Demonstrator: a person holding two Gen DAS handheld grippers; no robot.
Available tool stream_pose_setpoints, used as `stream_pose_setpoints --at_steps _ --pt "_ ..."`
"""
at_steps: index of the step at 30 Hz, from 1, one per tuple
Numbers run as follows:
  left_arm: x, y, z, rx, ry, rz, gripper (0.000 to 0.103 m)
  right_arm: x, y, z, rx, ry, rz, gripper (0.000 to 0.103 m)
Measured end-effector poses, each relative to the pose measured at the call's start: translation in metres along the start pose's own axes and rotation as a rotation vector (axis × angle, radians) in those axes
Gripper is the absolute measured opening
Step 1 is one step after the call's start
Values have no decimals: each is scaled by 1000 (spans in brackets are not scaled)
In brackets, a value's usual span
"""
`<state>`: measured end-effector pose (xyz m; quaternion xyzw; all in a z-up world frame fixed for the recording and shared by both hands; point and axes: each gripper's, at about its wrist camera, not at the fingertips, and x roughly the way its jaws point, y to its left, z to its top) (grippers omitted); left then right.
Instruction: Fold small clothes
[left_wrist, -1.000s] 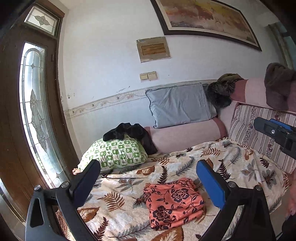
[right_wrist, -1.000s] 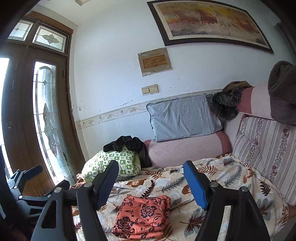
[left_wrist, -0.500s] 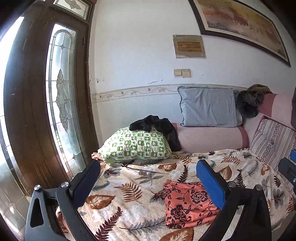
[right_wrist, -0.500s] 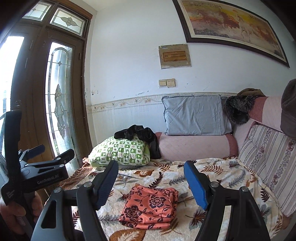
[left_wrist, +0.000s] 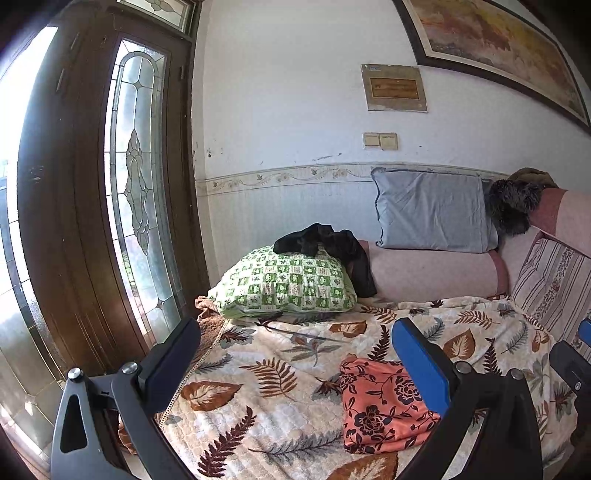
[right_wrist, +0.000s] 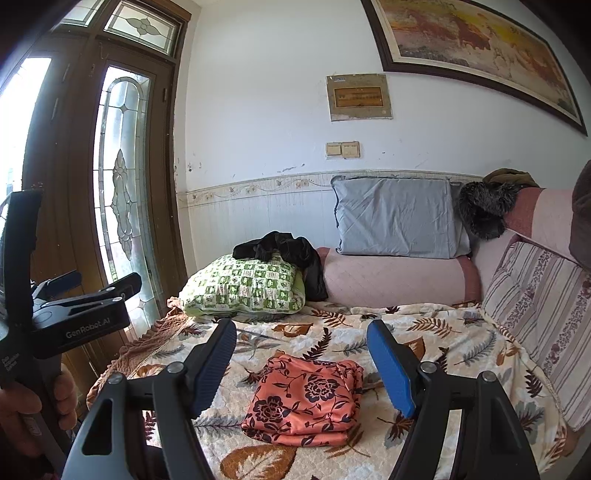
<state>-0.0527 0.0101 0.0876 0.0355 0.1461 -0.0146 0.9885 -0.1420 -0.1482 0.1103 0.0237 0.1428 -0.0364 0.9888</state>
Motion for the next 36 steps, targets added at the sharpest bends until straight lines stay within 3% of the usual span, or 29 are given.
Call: stream_pose_setpoints --at_steps 36 --pt "3 -2 0 6 7 -5 103 15 -8 -4 38 46 -26 76"
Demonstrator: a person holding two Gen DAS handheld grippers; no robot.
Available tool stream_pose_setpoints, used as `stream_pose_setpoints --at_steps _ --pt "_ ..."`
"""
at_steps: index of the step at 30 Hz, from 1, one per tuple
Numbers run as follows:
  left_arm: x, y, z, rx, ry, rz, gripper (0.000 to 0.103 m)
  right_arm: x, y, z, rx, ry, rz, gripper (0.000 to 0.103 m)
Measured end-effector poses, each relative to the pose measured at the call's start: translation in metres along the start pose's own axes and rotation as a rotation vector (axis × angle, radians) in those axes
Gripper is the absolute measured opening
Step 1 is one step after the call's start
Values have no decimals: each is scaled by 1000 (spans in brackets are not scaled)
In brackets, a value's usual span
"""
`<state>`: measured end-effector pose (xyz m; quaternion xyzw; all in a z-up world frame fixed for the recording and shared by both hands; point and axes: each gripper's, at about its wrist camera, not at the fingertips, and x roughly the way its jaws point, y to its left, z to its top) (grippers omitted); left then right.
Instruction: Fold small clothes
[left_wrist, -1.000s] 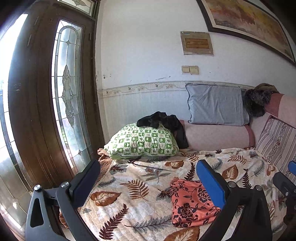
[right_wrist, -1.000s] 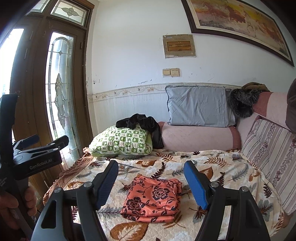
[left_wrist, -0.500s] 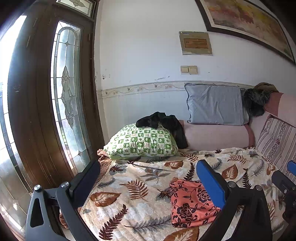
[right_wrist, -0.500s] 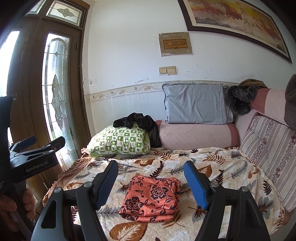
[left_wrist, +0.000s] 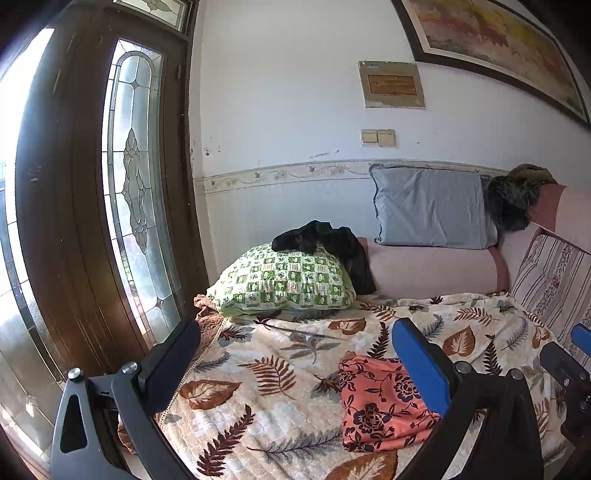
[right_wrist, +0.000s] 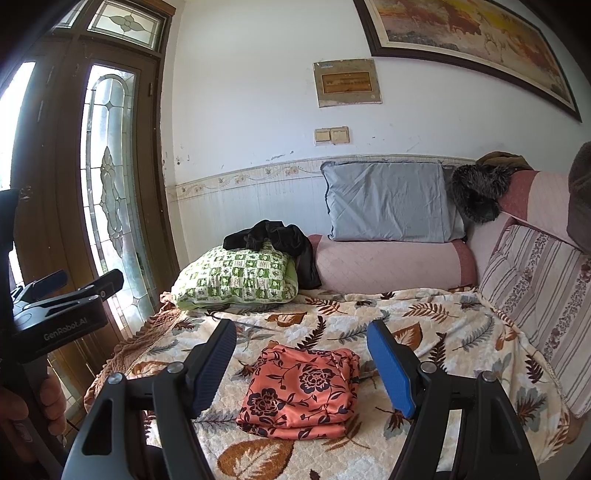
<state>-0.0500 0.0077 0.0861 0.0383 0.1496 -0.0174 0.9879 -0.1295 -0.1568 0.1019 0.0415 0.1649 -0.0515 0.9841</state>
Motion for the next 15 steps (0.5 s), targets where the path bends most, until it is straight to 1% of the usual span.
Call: stream_pose_setpoints --at_steps 15 --pt "-1 3 -2 -1 -2 -1 103 0 0 0 2 0 2 76"
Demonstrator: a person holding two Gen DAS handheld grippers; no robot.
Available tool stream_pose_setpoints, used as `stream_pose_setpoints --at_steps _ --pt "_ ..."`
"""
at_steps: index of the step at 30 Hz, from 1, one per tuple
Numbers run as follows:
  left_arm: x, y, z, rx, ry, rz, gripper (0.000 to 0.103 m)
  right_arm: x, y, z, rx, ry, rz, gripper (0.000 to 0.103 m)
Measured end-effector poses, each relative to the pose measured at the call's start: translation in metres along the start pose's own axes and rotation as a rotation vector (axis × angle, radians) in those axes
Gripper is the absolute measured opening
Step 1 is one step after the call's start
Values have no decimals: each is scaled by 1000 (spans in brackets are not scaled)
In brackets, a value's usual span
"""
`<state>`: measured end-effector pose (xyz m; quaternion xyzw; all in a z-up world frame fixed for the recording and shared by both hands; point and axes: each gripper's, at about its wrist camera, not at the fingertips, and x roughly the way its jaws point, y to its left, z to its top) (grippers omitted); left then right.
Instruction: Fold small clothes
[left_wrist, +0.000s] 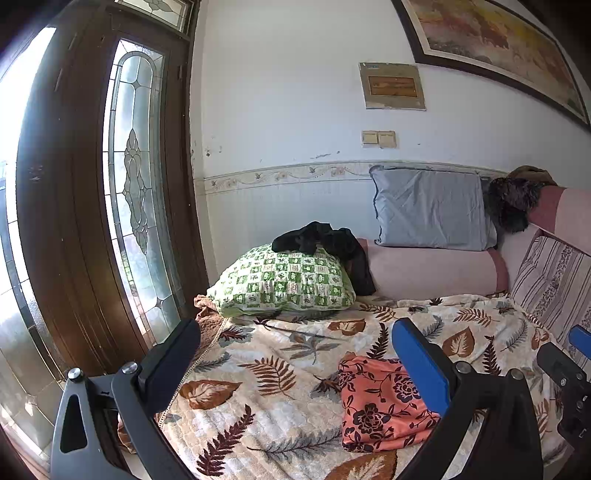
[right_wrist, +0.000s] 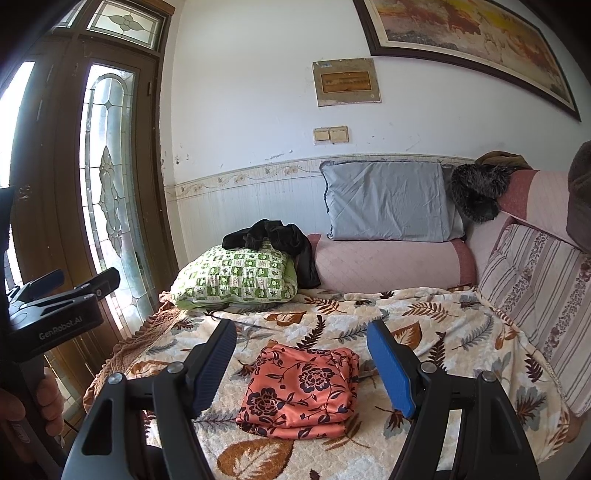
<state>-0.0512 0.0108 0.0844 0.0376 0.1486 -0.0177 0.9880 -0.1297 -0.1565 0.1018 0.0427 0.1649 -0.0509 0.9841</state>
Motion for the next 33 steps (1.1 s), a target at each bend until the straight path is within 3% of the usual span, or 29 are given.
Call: stream_pose_setpoints --at_steps 33 --pt "-3 0 6 -6 -8 -15 103 3 -1 6 -13 -1 -2 76"
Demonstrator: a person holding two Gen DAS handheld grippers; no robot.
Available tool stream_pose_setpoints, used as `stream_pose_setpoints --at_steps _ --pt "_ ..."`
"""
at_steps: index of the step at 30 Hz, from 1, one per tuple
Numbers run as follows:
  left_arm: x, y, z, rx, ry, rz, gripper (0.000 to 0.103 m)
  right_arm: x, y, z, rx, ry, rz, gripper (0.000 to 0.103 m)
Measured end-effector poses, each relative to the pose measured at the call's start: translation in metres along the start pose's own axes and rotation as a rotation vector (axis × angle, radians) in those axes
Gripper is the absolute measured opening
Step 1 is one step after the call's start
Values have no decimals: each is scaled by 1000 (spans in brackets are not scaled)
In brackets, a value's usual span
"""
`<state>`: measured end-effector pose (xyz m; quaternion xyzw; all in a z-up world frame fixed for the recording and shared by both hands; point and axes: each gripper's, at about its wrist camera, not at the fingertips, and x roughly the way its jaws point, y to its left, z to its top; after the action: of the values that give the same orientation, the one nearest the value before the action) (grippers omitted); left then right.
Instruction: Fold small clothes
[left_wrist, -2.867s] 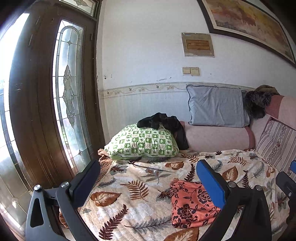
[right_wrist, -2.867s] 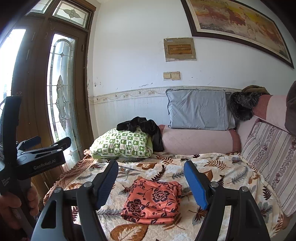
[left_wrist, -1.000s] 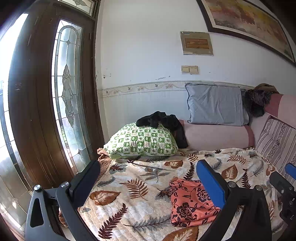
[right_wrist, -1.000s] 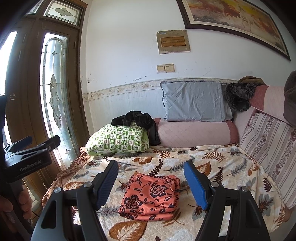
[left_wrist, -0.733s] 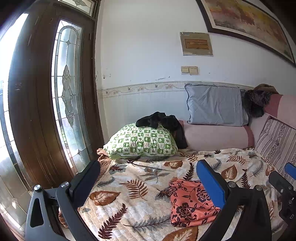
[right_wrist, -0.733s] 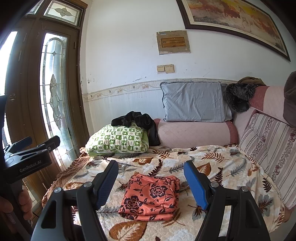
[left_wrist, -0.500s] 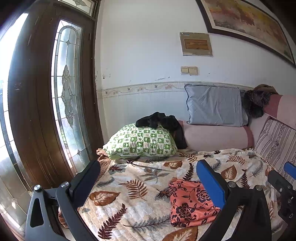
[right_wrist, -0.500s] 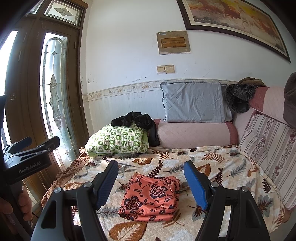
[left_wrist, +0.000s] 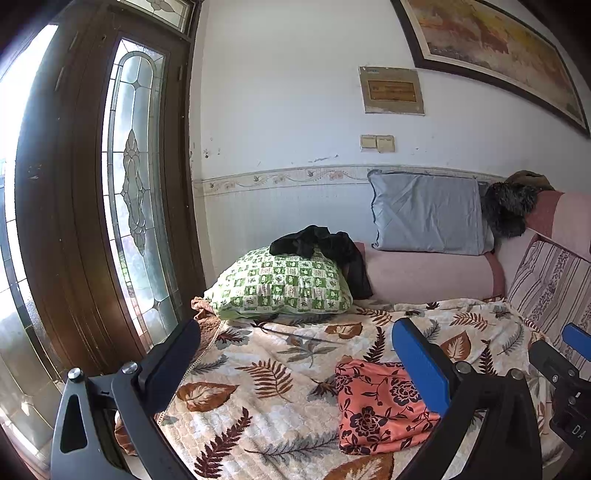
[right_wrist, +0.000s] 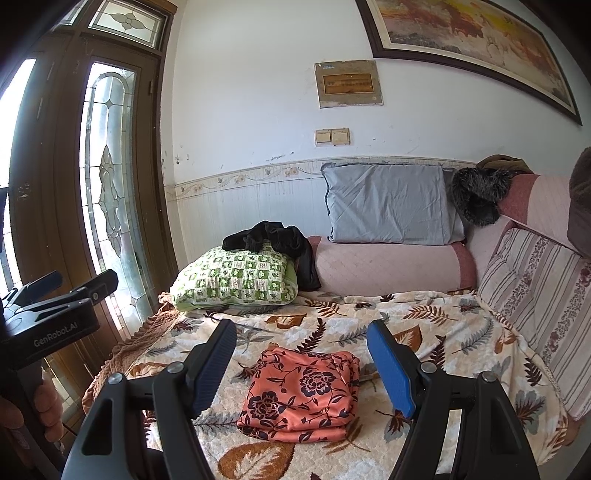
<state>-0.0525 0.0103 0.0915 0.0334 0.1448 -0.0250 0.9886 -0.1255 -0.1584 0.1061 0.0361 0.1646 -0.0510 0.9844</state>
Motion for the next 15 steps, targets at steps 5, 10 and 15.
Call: stream_pose_setpoints --at_steps 5,10,15 --pt "1 -1 1 1 1 -2 103 1 1 1 -3 2 1 76" --pt "3 -1 0 1 3 0 103 4 0 1 0 7 3 76" --pt "10 -1 -1 6 11 -4 103 11 0 -1 1 22 9 76"
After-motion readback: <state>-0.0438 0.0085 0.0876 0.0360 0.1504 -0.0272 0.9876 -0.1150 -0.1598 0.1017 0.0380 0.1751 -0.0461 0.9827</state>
